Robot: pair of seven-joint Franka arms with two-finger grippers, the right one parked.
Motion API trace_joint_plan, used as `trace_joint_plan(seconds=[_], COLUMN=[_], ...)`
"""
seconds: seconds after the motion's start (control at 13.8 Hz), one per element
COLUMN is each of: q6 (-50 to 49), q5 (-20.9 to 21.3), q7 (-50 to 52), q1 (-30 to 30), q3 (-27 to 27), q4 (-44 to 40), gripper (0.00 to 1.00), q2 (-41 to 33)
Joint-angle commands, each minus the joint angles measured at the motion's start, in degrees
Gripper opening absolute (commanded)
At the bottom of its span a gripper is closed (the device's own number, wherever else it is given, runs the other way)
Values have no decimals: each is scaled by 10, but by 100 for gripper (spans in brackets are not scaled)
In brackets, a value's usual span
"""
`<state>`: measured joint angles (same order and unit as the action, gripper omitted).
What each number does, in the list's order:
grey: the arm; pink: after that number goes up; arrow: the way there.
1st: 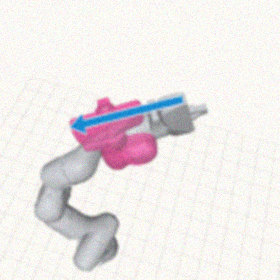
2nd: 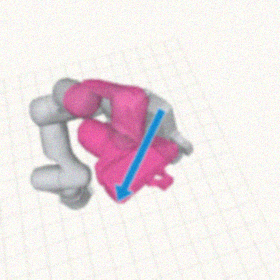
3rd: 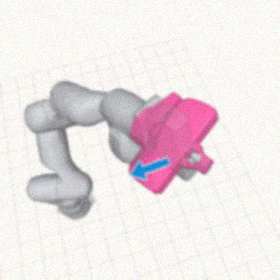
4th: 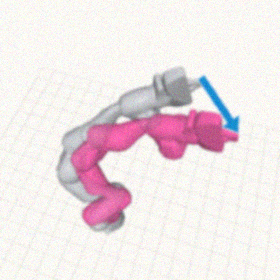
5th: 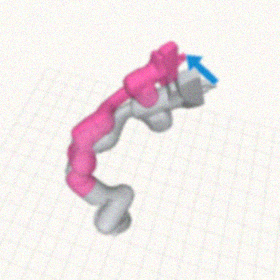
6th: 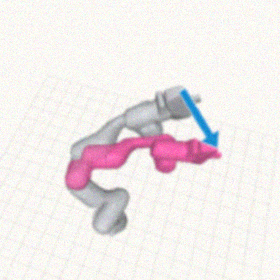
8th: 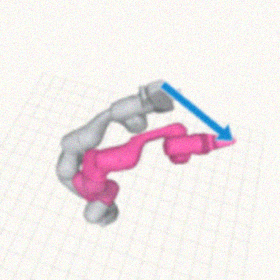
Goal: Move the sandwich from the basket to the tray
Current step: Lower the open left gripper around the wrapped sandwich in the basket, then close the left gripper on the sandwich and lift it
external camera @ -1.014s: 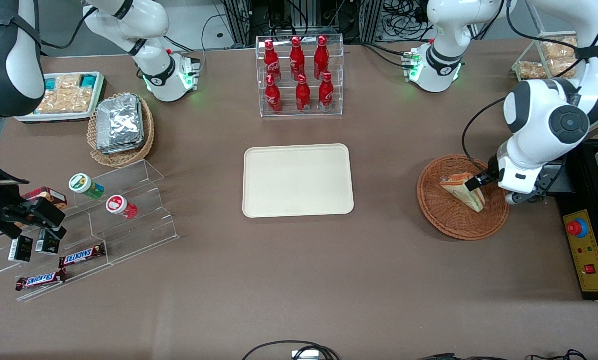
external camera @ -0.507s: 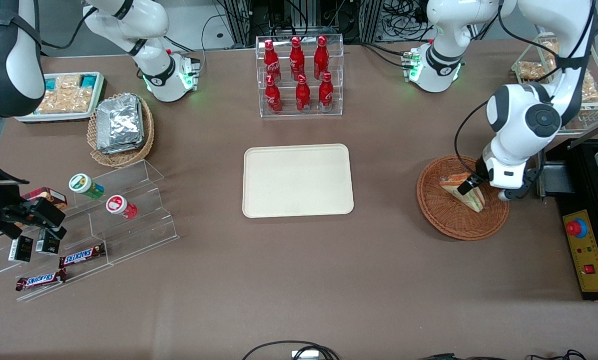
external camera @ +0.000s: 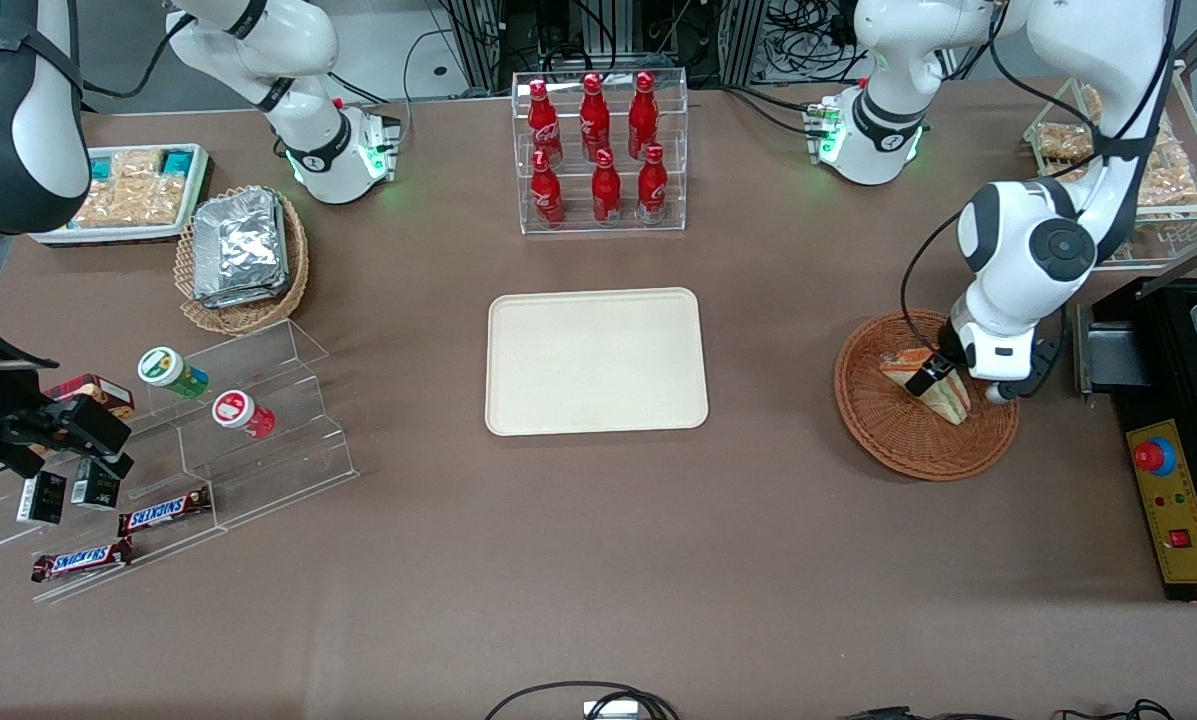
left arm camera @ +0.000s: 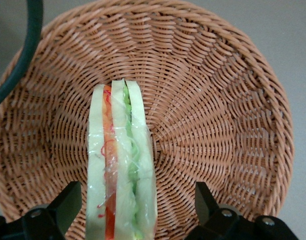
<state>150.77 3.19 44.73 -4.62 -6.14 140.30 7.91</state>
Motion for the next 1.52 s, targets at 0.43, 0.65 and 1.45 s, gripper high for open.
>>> trace_joint_plan(seconds=[0.43, 0.65, 1.45], q6=[36, 36, -150], q5=[9, 11, 28], q7=[16, 17, -8], q1=[3, 3, 8], q3=[14, 13, 9], q4=[8, 7, -64], gripper=[0, 0, 0], q2=[27, 35, -59])
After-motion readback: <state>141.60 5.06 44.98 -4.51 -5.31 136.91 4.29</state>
